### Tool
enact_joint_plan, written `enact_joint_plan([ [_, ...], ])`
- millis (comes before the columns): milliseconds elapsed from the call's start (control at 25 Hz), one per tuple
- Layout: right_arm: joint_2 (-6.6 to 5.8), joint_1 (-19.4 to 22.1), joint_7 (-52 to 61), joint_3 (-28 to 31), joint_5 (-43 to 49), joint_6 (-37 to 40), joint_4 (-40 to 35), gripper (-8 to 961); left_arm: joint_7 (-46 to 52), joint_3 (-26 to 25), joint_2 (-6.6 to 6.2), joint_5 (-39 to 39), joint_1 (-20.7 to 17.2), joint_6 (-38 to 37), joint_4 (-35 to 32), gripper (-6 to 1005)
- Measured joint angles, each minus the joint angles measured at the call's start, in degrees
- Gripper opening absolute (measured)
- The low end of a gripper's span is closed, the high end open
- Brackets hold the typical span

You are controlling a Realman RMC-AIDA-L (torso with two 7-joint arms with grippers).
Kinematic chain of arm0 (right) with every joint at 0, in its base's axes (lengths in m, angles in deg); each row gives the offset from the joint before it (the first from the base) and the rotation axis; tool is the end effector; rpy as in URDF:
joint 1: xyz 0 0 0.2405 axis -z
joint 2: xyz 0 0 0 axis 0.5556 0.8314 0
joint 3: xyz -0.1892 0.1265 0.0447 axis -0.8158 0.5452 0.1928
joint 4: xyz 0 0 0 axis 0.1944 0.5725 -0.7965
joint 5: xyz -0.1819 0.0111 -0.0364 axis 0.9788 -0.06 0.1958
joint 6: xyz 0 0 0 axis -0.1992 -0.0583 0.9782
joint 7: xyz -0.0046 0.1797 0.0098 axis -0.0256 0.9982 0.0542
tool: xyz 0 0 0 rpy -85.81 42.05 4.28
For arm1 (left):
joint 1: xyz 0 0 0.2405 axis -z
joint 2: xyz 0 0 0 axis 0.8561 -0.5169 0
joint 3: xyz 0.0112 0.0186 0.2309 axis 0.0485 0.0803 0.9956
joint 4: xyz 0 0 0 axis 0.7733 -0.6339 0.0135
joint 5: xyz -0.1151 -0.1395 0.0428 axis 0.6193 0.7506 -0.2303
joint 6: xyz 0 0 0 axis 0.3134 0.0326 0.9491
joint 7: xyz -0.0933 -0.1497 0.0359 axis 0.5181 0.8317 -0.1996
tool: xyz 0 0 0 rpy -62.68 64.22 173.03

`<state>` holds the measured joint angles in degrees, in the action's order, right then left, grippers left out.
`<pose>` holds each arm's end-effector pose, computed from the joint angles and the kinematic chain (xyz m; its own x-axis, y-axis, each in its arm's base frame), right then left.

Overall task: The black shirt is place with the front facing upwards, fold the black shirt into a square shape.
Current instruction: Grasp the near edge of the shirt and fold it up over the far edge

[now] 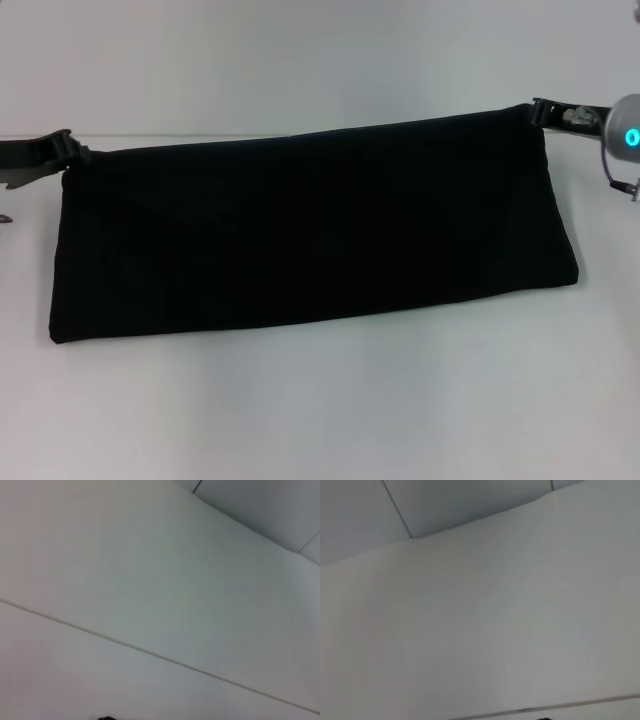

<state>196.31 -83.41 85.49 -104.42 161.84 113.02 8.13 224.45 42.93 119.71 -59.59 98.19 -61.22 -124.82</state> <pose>0.2276 0.4766 0.0099 0.4108 -0.5917 -0.6936 -0.8879 -0.0868 -0.4518 -0.2822 0.4280 0.0669 0.1974 0.6757 0.7103 0.9609 0.0102 -0.2767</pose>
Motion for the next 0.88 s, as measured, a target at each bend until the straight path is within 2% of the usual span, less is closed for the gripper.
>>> enact_joint_plan([
  [160,-0.01,-1.32,-0.06,-2.05,0.02,-3.17,1.96,140,1.13,1.73,0.25,-0.6,0.46,1.76,0.46,27],
  [600,-0.27,-1.5,0.13,-2.14,0.07,-3.68,1.83,156,0.63,2.45,0.43,-0.73,1.76,4.77,1.46,28],
  [720,-0.78,-1.46,0.4,-2.05,0.09,-3.69,2.21,160,0.22,2.9,0.33,-0.73,2.64,5.53,2.36,28],
  [880,-1.85,-1.2,0.17,-2.22,0.16,-5.54,3.03,166,0.41,2.86,0.26,-0.88,3.67,7.87,4.25,86],
])
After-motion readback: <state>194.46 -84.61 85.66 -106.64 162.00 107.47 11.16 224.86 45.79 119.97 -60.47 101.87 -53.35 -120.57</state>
